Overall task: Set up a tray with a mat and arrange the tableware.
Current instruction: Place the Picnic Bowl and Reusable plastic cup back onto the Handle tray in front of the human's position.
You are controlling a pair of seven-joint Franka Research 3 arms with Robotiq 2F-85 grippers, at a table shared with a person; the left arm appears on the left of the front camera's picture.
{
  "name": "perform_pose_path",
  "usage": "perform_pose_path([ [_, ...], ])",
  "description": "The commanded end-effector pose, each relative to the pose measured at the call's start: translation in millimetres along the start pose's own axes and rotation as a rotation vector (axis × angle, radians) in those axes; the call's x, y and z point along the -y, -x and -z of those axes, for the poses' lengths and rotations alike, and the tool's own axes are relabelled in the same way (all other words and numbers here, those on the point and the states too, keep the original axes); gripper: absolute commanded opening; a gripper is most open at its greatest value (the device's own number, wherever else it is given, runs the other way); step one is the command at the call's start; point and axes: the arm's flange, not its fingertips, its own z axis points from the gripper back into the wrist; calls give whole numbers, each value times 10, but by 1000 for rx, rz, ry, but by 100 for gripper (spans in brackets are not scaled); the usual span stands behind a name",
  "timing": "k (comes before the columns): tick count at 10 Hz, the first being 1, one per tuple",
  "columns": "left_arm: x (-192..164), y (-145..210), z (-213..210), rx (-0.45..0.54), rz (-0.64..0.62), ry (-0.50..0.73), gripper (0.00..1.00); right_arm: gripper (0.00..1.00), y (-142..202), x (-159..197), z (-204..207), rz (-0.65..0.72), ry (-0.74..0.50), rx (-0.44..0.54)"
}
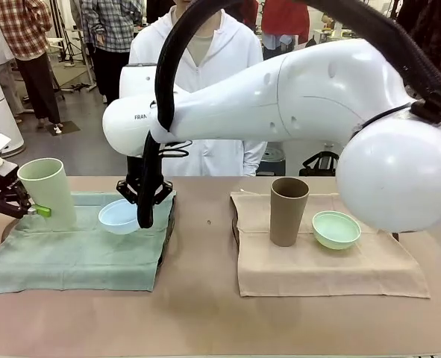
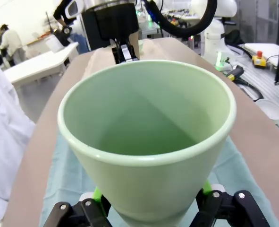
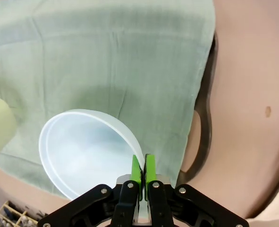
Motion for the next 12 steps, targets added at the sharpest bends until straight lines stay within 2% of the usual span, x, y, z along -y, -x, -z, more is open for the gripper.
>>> perform_pose_path([
  [1,-42,100,33,-8,43,4,84,4,-167,-62,43,-30,-9,28],
  [4,-74,204,90,-6,56,10,84,4,-249,5,116,-30,-18,37],
  [6,-168,314,92,14,8,12,84,4,-301,7,165,-31,-17,21],
  [10,-227,362,106,25,-2,18,84,4,-393,37,247,-26,-13,-1],
  [11,-235,364,97,21,-3,25,84,47,-413,39,255,-23,-9,-8],
  [12,-225,362,99,20,-9,20,100,63,-392,51,249,-27,-4,-3],
])
